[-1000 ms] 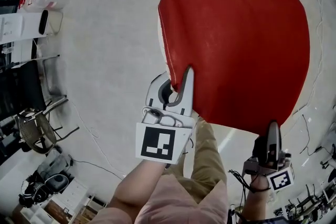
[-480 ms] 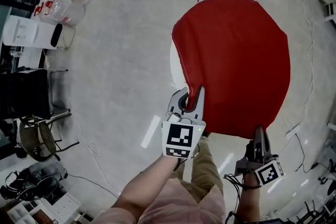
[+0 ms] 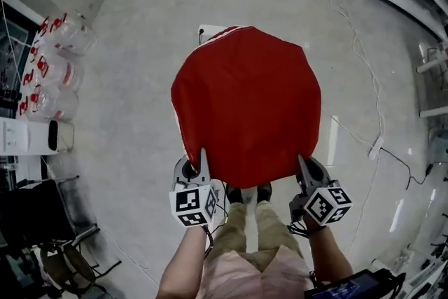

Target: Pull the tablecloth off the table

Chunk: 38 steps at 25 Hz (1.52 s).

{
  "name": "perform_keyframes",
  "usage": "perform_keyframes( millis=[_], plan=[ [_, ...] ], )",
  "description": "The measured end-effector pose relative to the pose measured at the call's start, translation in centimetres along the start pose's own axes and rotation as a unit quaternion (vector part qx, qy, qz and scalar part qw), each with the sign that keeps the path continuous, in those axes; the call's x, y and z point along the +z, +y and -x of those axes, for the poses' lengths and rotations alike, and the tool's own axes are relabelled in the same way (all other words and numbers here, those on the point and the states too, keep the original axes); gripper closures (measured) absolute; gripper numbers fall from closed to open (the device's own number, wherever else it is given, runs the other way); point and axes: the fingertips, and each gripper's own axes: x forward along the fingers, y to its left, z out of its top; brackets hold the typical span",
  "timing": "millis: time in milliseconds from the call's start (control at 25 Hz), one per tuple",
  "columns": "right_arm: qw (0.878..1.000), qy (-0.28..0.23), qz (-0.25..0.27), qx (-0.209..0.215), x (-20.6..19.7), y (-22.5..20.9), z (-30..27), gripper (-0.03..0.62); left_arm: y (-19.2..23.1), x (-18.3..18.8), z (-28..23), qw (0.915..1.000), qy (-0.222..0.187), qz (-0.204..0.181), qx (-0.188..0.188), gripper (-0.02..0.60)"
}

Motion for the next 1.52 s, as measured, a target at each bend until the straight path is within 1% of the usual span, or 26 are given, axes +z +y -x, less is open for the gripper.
perform_keyframes(
  millis=[80,240,360,520,760,1000,1360,1520],
  plan=[
    [1.000,-0.012,0.003,-0.010,0.7,-0.9,0.8,0.562,-1.2,0.2,-0.3,1.0000,-0.002,-0.006,-0.006,0.546],
    [0.999,-0.032,0.009,-0.015,2.1,-1.2,2.8,0.562,-2.3,1.5,0.9,0.9997,-0.012,0.015,-0.018,0.546],
    [0.999,-0.044,0.027,-0.015,3.7,-0.7,3.8,0.563,-3.1,3.1,1.7,0.9995,-0.021,-0.004,-0.022,0.546],
    [0.998,-0.055,0.043,-0.010,5.4,0.3,4.9,0.563,-4.0,4.9,2.8,0.9991,-0.031,-0.012,-0.024,0.546],
    [0.996,-0.070,0.060,0.002,7.5,2.4,6.4,0.563,-4.5,8.4,5.0,0.9978,-0.059,-0.016,-0.026,0.546],
    [0.994,-0.082,0.073,0.016,8.4,4.9,7.9,0.563,-4.4,10.5,7.7,0.9961,-0.082,-0.013,-0.030,0.546],
    [0.990,-0.104,0.091,0.032,9.7,8.4,10.1,0.563,-4.5,13.7,11.0,0.9920,-0.120,-0.021,-0.035,0.546],
    [0.988,-0.115,0.098,0.040,9.8,9.3,10.5,0.563,-4.6,14.2,11.8,0.9901,-0.134,-0.023,-0.037,0.546]
  ],
)
